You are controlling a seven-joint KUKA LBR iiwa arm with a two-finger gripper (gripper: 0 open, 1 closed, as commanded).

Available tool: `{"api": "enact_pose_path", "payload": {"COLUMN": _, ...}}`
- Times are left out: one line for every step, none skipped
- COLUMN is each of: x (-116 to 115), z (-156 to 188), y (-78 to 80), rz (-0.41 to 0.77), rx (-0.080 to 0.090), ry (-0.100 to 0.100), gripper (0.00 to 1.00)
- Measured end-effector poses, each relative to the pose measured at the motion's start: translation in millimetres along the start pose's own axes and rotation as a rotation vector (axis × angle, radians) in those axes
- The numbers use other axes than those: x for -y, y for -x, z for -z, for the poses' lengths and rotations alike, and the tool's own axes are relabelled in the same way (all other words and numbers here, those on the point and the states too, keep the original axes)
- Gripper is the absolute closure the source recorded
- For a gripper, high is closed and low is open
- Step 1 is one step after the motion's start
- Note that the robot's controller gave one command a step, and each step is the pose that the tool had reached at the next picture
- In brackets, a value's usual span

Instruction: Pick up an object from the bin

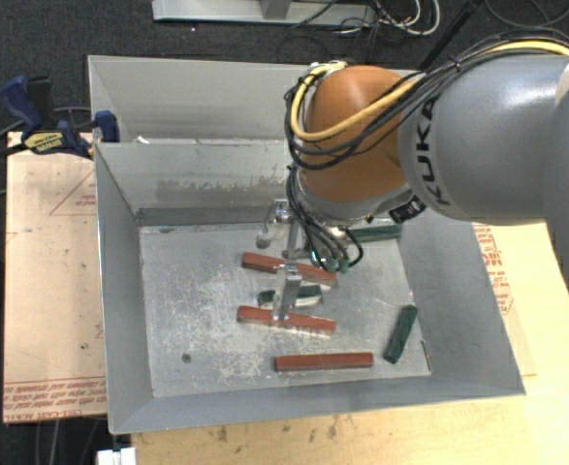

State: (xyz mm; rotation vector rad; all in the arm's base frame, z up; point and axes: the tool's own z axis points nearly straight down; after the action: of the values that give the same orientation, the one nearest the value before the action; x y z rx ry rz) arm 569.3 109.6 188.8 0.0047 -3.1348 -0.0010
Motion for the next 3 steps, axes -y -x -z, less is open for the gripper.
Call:
{"api": "enact_pose_path", "payload": {"x": 1, "z": 4, "y": 1.8, "rz": -0.003, "rx": 0.008, "ry": 0.001, "gripper": 0.0}}
{"api": "enact_pose_path", "payload": {"x": 39, "z": -78, "y": 41.9, "rz": 0.037, "rx": 0.013, "ry": 0.001, "gripper": 0.0}}
{"api": "enact_pose_path", "payload": {"x": 62, "z": -115, "y": 56.8, "rz": 0.021, "rx": 0.015, "ry": 0.005, "gripper": 0.0}}
